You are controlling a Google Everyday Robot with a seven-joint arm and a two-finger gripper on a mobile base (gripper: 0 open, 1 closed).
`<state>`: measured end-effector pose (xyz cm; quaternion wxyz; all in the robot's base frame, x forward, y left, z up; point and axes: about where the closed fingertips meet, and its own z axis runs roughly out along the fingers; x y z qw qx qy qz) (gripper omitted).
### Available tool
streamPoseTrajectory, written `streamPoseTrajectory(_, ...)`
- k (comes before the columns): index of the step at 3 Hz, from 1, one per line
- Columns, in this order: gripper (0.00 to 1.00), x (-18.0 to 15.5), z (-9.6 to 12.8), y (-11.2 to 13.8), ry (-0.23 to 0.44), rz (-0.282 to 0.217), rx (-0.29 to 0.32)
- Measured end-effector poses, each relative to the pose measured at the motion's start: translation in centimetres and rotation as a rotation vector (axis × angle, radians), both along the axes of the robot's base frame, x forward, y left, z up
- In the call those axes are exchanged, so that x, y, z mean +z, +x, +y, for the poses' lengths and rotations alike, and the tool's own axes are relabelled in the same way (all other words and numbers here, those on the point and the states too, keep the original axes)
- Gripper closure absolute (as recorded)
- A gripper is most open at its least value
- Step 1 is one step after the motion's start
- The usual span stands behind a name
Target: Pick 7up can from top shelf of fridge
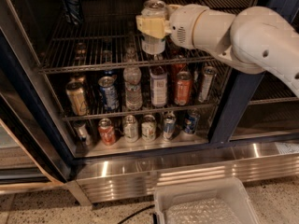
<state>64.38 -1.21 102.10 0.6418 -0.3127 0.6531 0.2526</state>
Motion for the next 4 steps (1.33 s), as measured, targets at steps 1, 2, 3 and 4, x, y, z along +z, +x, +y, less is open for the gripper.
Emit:
streamPoseTrajectory(1, 1.0, 0.3, -1.6, -2.1, 0.014, 0.006, 0.047)
streamPoseTrajectory(2, 1.0, 0.7, -2.8, -4.0, 0.028, 0.016, 0.101)
streamPoseTrajectory(3, 1.0, 0.7, -3.2, -5.6, 0.015, 0.039, 0.165)
streamPoseTrajectory(4, 1.0, 0.4, -2.9, -6.4, -0.017, 0.066, 0.246)
